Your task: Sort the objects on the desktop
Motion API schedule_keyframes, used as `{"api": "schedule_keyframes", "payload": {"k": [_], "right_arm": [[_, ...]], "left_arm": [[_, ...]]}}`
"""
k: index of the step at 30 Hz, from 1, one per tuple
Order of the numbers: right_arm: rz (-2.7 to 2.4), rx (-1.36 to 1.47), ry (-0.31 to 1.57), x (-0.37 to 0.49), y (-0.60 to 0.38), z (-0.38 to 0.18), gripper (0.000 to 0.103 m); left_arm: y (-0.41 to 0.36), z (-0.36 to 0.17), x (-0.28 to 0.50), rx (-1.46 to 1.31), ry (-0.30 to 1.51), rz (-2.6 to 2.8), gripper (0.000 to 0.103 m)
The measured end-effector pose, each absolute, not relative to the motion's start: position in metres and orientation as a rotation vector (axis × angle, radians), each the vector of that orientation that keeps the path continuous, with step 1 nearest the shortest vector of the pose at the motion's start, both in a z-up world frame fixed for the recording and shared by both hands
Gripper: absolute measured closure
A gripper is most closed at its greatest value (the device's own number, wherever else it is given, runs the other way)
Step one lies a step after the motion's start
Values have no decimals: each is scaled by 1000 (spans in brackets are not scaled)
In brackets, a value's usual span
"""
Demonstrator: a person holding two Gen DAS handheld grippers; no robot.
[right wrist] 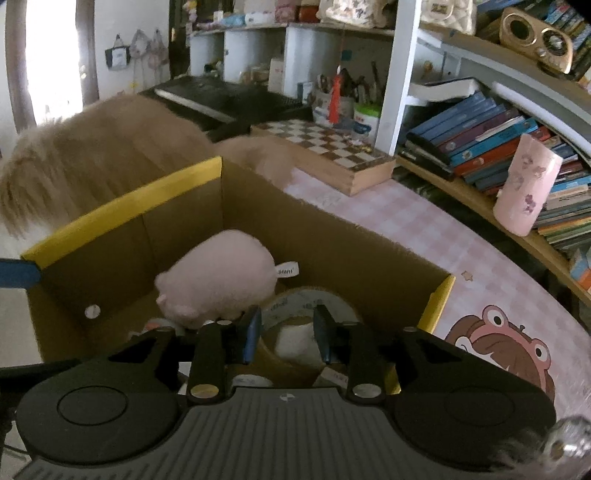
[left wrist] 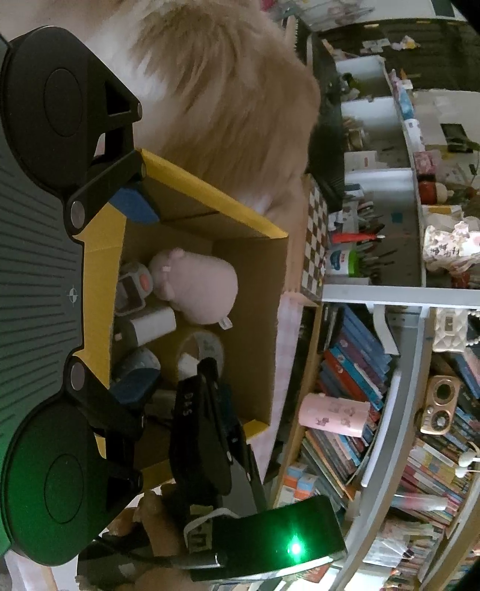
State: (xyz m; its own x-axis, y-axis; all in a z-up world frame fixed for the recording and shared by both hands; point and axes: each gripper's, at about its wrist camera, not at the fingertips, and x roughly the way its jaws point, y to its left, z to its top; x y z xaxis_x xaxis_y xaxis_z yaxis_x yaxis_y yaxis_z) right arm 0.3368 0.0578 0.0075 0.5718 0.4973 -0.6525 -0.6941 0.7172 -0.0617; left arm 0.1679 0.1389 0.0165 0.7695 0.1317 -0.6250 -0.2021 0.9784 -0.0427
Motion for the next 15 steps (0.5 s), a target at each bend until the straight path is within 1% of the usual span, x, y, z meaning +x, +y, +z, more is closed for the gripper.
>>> {"api": "schedule_keyframes", "payload": {"k": [11,15], "right_arm": [[602,-251,573,288,36,34,71],[545,-209,546,263,24,44,69]], "left_arm": [[144,25,138,-120,607,114,15],[146,30,122,-128,571,96,12]]}}
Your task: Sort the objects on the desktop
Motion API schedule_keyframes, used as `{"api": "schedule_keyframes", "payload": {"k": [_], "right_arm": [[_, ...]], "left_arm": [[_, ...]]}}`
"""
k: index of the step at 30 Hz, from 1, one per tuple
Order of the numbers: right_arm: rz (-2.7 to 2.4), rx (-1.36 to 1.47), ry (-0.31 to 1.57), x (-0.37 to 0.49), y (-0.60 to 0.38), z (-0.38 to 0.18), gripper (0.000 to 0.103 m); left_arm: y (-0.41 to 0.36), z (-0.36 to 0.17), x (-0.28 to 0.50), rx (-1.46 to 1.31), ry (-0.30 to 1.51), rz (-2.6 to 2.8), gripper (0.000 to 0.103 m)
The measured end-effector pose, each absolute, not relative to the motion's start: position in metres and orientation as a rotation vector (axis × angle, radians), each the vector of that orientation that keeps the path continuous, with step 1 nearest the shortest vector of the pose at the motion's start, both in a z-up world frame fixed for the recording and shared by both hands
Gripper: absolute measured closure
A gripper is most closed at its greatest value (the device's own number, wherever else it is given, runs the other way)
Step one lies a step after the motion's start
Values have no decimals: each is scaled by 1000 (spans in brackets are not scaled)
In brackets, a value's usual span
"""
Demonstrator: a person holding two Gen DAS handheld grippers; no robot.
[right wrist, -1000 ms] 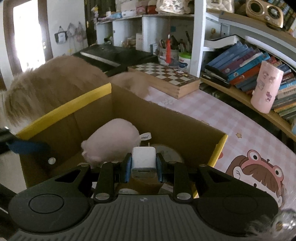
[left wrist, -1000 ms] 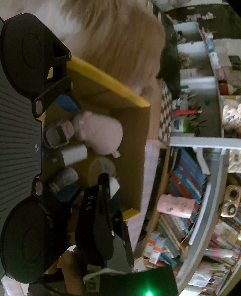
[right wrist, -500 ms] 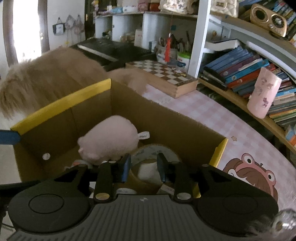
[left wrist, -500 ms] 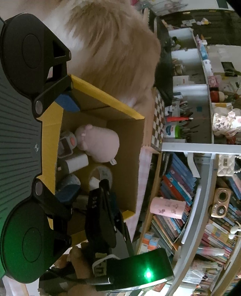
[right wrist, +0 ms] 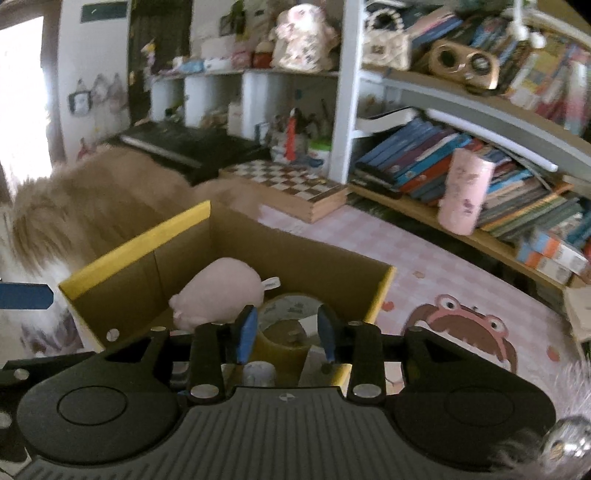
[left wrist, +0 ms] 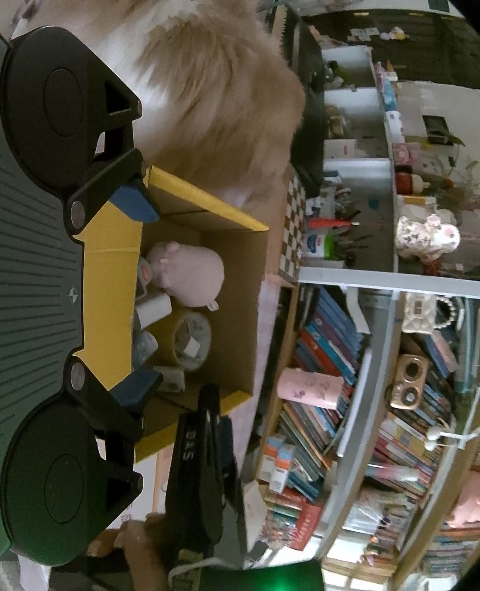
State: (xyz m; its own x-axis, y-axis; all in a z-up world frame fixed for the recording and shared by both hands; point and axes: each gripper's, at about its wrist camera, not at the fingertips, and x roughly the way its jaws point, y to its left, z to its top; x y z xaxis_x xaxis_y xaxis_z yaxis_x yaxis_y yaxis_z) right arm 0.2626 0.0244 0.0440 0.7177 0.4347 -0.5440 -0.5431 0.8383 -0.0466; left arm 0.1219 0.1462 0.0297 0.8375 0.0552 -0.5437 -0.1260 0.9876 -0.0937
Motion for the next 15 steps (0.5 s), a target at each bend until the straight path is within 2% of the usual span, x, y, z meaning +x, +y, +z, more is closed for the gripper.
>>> {"api": "schedule_keyframes", "payload": {"k": [8,15], "right_arm": [[415,-135,499,206,3,56,64],[323,-102,510,157,-10,51,64]], "left_arm": [[154,34,88,-155,501,69,9],[155,30,64,-149,468,57,6]]}}
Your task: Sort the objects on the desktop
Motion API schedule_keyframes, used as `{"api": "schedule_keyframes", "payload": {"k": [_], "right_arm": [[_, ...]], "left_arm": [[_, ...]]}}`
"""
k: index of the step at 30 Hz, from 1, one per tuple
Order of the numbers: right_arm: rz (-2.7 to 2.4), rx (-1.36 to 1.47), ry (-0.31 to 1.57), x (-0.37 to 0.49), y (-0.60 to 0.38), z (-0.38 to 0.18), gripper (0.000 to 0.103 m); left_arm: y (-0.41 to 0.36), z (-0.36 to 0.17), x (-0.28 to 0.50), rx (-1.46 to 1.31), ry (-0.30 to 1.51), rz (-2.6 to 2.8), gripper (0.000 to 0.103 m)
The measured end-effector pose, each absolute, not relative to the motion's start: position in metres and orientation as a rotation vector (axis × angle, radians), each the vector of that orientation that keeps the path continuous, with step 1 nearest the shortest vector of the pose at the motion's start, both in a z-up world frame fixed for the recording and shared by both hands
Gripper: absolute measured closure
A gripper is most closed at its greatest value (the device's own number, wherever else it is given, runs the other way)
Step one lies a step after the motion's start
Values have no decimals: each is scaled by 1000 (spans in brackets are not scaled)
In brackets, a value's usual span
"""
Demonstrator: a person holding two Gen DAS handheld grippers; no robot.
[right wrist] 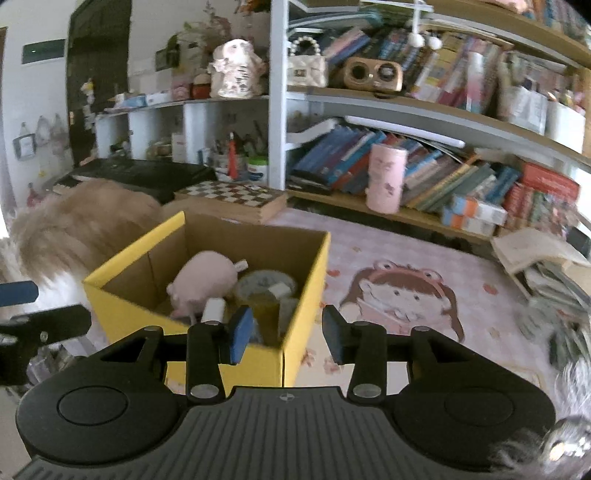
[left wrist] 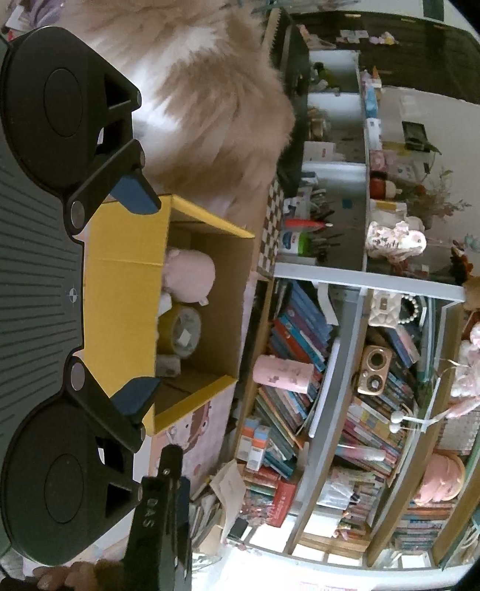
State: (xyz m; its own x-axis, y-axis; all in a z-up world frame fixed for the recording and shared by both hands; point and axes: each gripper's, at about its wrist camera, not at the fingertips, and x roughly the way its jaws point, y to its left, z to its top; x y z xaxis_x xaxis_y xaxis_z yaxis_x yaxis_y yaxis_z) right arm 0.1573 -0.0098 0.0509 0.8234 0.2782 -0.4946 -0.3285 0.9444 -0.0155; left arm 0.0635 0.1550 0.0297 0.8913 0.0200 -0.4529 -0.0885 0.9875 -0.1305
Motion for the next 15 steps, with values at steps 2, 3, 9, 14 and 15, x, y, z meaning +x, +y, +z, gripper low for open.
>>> {"api": "schedule_keyframes", "payload": {"k": [2,3,9,14,15], "right_arm": [[299,-99,515,144,-12,48,64],[288,-98,517,138,-13,47,64],[222,-90,537,102,-21,37,62],[166,-76,561,81,-31,28,60],[156,-72,564,77,-33,27,59]], "left_arm": [[154,27,58,-154,472,47,6],[154,26,56,-156,475,42,6],[149,17,40,-156,486,18,6],[137,11,30,-125,491,17,6],[135,10,29,-121,497,11,6]]}}
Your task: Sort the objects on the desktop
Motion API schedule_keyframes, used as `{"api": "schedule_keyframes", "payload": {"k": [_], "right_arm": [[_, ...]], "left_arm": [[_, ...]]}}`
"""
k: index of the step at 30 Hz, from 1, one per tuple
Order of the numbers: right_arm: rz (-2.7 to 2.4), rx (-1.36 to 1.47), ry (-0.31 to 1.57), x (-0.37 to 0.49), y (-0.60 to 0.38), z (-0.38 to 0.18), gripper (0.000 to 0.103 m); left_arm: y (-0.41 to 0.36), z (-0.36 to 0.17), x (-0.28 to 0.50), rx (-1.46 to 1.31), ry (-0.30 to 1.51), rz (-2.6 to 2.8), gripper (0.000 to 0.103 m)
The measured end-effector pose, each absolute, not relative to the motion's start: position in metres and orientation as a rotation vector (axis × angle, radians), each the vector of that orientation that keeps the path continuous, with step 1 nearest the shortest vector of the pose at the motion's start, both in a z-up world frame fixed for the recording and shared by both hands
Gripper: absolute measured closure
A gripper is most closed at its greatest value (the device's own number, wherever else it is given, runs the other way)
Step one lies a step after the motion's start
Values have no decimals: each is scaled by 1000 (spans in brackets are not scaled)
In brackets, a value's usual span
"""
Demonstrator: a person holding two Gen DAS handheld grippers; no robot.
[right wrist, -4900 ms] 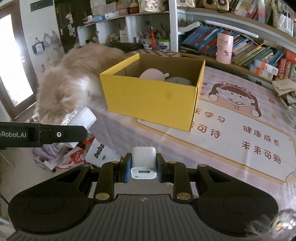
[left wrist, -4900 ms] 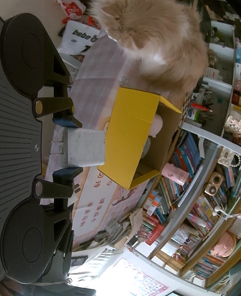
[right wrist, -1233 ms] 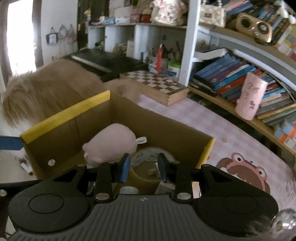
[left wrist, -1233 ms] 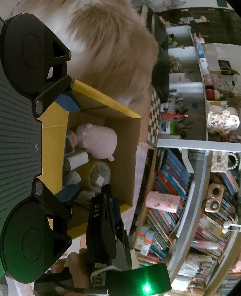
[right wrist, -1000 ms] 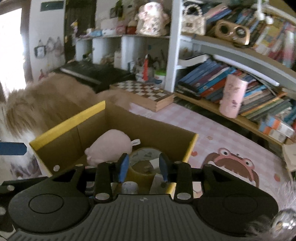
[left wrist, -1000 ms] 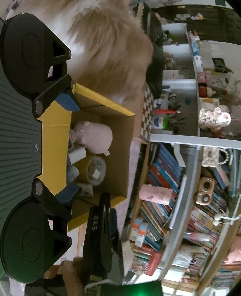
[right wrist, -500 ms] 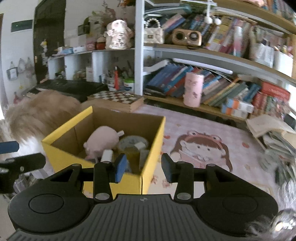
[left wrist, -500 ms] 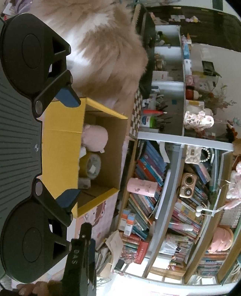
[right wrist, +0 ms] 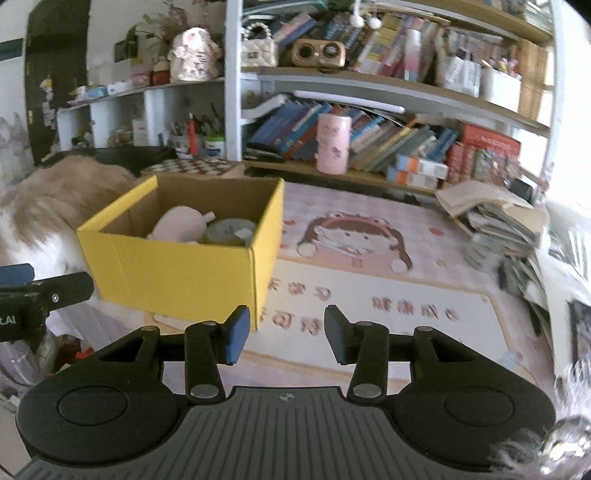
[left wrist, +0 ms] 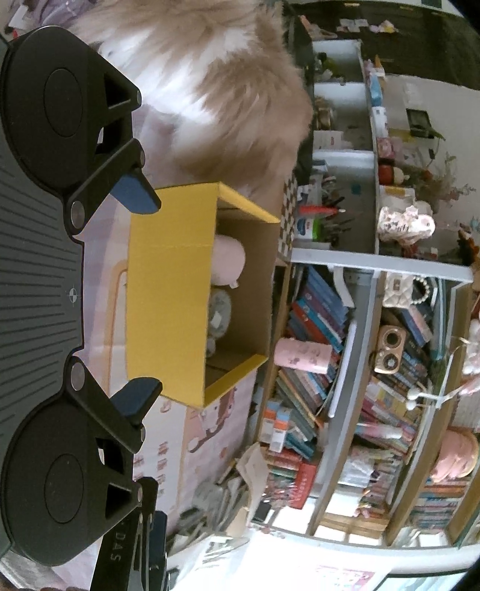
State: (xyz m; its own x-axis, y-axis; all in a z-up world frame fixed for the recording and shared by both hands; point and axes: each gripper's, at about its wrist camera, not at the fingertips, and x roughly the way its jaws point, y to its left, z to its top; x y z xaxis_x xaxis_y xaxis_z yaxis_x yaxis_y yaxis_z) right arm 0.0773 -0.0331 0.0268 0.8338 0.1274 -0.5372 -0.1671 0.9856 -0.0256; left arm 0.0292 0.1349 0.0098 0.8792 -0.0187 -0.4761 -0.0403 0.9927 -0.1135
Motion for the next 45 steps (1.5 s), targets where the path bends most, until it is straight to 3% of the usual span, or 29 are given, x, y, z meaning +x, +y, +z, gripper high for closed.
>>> {"api": "schedule_keyframes", "payload": {"k": [7,15,28,45], "right_arm": [[95,-47,580,58,-44,16,54],[59,-43,604,43,-53,4,42],[53,-4,633,37,-68,-3,37],[57,-14,698,37,-73,-12,22]], "left_arm": [[123,5,23,-112,516,-5,5],[105,-1,21,-78,542,-13,5],[90,-3,19,-21,564,-12,1],[84,-15,26,-28,677,7,0]]}}
